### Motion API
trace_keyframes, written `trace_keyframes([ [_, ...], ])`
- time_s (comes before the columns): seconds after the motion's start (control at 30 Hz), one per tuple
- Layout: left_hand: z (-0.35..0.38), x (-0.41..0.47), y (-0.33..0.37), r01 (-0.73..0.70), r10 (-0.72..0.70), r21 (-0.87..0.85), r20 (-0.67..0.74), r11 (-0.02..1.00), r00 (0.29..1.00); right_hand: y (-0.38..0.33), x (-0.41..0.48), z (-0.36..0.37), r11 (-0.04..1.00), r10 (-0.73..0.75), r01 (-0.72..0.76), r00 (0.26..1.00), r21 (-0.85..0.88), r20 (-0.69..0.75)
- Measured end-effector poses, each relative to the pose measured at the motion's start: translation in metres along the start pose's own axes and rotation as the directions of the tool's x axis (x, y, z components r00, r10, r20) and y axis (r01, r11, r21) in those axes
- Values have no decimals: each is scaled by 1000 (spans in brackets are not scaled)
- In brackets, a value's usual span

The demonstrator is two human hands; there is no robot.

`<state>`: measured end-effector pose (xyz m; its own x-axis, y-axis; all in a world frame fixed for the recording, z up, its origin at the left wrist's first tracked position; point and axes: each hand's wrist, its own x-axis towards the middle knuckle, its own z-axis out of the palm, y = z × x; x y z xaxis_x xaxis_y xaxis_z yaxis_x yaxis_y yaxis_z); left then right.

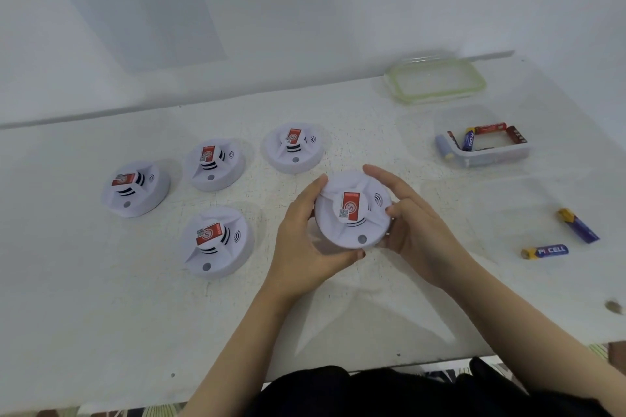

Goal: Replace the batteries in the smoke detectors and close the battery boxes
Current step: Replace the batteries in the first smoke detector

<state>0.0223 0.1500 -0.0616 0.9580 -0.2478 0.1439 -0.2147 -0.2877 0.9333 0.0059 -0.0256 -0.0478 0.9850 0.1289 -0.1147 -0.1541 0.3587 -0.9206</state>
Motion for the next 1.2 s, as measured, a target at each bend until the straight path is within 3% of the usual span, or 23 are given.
trace_keyframes([
  [0.3,1,-1,-2,61,-59,35,-59,998,997,1,-6,-3,985,0,19,994,-172,112],
  [1.2,1,-3,2,49,-44,65,-73,997,996,6,-3,-9,998,15,-6,990,-66,141],
])
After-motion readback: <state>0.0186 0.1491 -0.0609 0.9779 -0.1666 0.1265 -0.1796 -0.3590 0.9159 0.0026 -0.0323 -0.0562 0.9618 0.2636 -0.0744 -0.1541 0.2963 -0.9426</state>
